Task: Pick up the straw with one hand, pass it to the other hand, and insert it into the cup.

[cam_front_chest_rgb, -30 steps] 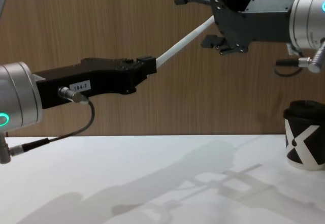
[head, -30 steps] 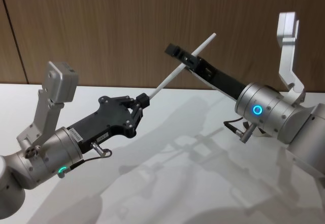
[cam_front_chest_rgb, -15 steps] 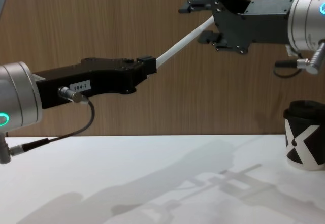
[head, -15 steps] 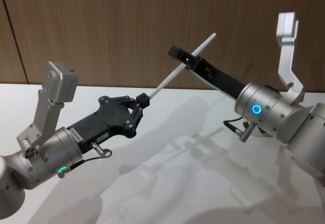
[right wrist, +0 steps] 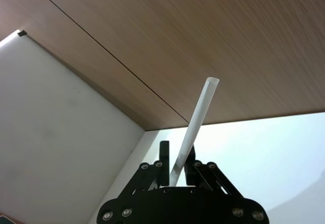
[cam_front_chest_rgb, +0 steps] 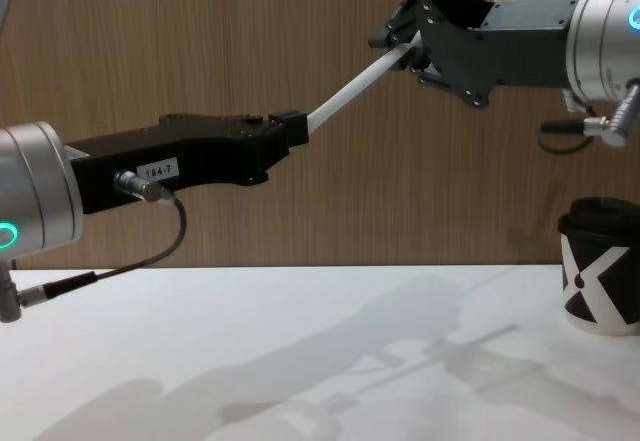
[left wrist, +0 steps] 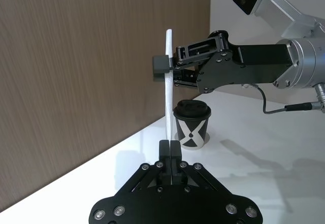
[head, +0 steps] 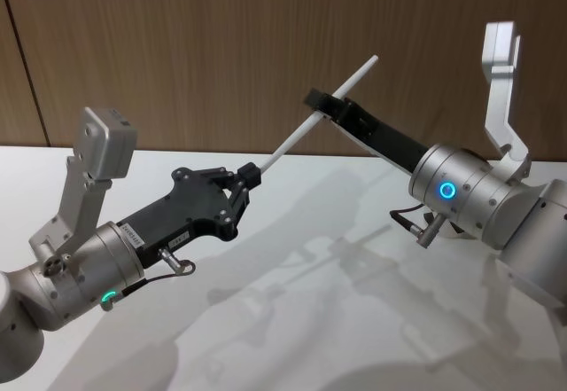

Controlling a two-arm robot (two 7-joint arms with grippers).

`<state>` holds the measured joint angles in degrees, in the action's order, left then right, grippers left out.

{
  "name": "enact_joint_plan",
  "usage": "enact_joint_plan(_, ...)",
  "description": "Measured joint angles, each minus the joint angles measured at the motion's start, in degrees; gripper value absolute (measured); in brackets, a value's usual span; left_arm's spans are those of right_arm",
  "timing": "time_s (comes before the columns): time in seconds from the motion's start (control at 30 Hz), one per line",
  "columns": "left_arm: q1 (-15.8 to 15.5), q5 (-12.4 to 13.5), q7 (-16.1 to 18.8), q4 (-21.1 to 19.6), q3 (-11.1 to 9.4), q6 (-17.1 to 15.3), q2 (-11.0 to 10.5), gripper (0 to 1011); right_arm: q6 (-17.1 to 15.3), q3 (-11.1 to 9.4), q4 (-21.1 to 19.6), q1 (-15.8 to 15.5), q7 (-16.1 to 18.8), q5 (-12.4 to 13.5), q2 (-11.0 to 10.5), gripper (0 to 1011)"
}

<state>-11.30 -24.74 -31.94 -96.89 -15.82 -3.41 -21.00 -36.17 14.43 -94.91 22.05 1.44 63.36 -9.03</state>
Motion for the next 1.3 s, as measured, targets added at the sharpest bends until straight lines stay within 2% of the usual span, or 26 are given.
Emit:
enact_joint_plan(0.2, 0.0, 0.0, 0.0, 0.0, 0.0, 0.0, 0.0, 12, 0.0, 0.0, 0.0, 0.0, 0.0, 0.0, 0.0, 52)
enact_joint_plan(0.3, 0.0, 0.0, 0.0, 0.0, 0.0, 0.0, 0.0, 12, 0.0, 0.0, 0.1, 0.0, 0.0, 0.0, 0.0, 23)
enact_joint_plan(0.9, 0.0, 0.0, 0.0, 0.0, 0.0, 0.0, 0.0, 12, 0.1, 0.0, 0.1, 0.1, 0.0, 0.0, 0.0, 2)
enact_joint_plan(1.2, 0.0, 0.0, 0.0, 0.0, 0.0, 0.0, 0.0, 14, 0.6, 0.4, -1.3, -0.7, -0.9, -0.1, 0.1, 2)
enact_joint_plan(1.3, 0.0, 0.0, 0.0, 0.0, 0.0, 0.0, 0.0, 75, 0.6, 0.9, -1.8, -1.0, -1.2, -0.1, 0.2, 2)
